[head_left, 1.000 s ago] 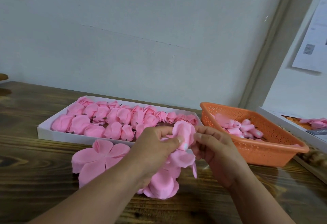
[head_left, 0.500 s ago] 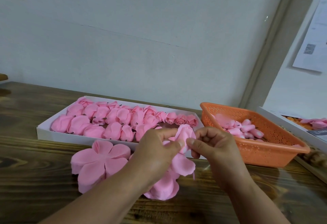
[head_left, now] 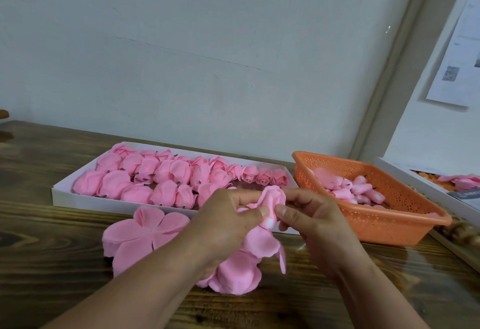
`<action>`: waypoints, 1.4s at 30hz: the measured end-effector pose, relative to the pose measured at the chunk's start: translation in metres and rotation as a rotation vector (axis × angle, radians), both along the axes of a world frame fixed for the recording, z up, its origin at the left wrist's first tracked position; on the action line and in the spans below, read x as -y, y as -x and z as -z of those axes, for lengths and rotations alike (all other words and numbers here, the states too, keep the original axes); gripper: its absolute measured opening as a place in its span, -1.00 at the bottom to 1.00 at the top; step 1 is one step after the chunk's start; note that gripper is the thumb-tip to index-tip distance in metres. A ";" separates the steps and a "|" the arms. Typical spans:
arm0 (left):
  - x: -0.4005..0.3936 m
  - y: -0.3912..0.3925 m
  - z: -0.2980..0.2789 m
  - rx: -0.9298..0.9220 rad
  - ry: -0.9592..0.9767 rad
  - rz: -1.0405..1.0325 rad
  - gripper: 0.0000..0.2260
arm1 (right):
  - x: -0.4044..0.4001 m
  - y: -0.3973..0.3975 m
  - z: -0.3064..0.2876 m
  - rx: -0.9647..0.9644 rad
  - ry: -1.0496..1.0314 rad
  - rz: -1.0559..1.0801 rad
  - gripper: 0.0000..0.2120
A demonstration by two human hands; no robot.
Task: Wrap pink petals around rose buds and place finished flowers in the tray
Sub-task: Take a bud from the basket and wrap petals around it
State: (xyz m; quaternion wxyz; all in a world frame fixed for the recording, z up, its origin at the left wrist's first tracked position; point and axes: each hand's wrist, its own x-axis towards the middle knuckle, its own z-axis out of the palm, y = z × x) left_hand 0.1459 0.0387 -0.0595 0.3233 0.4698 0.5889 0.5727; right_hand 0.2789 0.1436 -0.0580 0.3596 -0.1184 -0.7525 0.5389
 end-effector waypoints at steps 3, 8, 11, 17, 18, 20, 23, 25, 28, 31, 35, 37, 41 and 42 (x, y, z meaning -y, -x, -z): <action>0.001 0.004 -0.002 0.072 0.016 -0.010 -0.83 | 0.005 0.003 0.001 -0.072 0.015 -0.026 -0.78; -0.004 0.006 -0.001 0.237 0.042 -0.136 -0.79 | 0.011 0.010 0.005 -0.155 0.062 0.062 -0.78; -0.003 0.003 -0.002 0.465 0.018 -0.008 -0.78 | 0.010 0.012 0.007 -0.177 0.036 0.154 -0.79; -0.004 -0.003 -0.004 0.533 0.041 -0.079 -0.77 | 0.008 0.013 0.010 -0.181 0.021 0.227 -0.83; -0.003 -0.003 -0.004 0.505 0.048 -0.108 -0.79 | 0.008 0.013 0.011 -0.163 0.008 0.225 -0.83; -0.003 -0.004 -0.004 0.470 0.058 -0.149 -0.83 | 0.007 0.013 0.012 -0.134 -0.021 0.210 -0.81; -0.002 -0.005 -0.004 0.467 0.081 -0.166 -0.85 | 0.006 0.010 0.010 -0.098 -0.058 0.157 -0.78; -0.002 -0.005 -0.004 0.484 0.094 -0.162 -0.85 | 0.006 0.008 0.009 -0.066 -0.073 0.131 -0.79; -0.001 -0.005 -0.004 0.477 0.091 -0.160 -0.85 | 0.006 0.006 0.007 -0.047 -0.078 0.124 -0.78; -0.001 -0.005 -0.003 0.458 0.085 -0.155 -0.82 | 0.007 0.005 0.003 -0.040 -0.113 0.120 -0.77; -0.001 -0.007 -0.002 0.403 0.119 -0.152 -0.76 | 0.007 0.003 0.002 0.014 -0.178 0.138 -0.80; 0.000 -0.007 -0.002 0.391 0.147 -0.142 -0.75 | 0.007 0.001 0.001 0.055 -0.215 0.127 -0.80; 0.000 -0.005 -0.002 0.365 0.201 -0.104 -0.84 | 0.008 -0.003 -0.003 0.089 -0.253 0.055 -0.72; 0.000 -0.005 -0.002 0.349 0.205 -0.098 -0.85 | 0.009 -0.003 -0.004 0.095 -0.270 0.052 -0.73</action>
